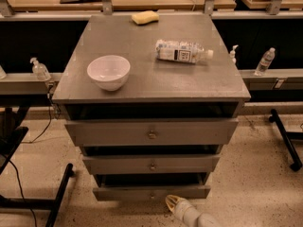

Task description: Close bottom drawer

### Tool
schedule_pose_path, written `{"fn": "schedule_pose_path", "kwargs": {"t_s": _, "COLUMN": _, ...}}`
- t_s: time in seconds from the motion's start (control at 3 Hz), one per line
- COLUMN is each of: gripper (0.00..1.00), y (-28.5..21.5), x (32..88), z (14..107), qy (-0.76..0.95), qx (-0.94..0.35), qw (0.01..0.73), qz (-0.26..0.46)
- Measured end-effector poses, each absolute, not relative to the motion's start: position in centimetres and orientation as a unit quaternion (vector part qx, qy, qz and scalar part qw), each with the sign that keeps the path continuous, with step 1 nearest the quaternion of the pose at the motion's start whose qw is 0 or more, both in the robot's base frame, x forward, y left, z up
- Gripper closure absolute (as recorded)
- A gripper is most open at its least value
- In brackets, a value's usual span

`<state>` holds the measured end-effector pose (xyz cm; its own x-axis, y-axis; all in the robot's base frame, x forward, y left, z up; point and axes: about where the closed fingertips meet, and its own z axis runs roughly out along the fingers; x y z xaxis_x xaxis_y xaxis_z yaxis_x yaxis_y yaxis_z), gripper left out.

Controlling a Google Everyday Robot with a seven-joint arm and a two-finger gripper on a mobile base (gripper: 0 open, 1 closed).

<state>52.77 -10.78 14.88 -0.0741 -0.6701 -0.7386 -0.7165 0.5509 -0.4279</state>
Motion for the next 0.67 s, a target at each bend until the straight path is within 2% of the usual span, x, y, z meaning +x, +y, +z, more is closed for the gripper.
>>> {"fn": "schedule_pose_path", "kwargs": {"t_s": 0.67, "gripper": 1.00, "y": -10.99, "x": 52.43, "z": 14.35, "qy": 0.737, "qx": -0.441, "qw": 0.512, "qz": 0.001}}
